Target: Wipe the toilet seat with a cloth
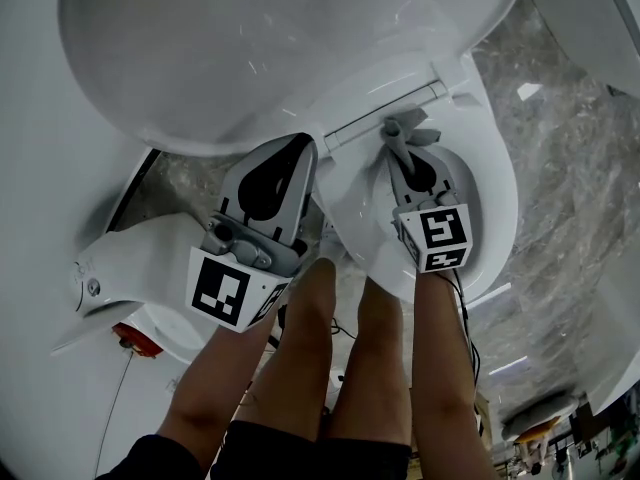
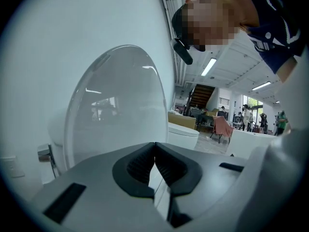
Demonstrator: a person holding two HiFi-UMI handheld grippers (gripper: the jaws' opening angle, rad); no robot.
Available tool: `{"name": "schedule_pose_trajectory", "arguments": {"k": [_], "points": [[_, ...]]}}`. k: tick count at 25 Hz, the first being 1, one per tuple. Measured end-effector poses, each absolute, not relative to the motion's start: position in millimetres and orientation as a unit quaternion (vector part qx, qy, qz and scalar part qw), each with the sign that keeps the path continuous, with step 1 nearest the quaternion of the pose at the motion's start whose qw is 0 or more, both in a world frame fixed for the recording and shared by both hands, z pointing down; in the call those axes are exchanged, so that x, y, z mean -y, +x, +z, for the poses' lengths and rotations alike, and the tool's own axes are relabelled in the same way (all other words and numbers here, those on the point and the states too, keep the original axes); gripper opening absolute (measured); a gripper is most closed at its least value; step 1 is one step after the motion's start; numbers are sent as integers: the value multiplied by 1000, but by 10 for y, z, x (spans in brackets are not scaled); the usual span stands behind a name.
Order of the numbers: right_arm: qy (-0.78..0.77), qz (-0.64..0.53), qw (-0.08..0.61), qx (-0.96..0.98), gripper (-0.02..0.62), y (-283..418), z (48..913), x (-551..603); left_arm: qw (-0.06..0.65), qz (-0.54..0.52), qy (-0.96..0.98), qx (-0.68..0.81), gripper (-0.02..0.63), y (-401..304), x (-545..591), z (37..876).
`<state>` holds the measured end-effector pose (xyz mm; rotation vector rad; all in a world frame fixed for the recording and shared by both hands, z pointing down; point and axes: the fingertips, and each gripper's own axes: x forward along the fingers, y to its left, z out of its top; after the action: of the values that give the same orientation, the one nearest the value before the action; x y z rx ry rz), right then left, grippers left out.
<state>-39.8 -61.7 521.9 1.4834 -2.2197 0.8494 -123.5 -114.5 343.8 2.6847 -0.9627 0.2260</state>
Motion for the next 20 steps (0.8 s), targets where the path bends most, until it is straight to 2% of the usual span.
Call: {"name": "schedule_pose_trajectory", "arguments": {"k": [5,9,14,20], "points": [[662,334,75,667,29,770,5191,698,141,77,929,332,20,-1232,1161,3433],[705,321,94,625,28,1156,5158,598,140,75,928,337,20,-1244,1198,3423],[675,315,120,656,28,906,5166,698,138,72,928,338,20,-1226,1228,3393],[545,299,145,769,29,-48,5150,800,135,71,928,341,20,-1223,1226,3371]]}}
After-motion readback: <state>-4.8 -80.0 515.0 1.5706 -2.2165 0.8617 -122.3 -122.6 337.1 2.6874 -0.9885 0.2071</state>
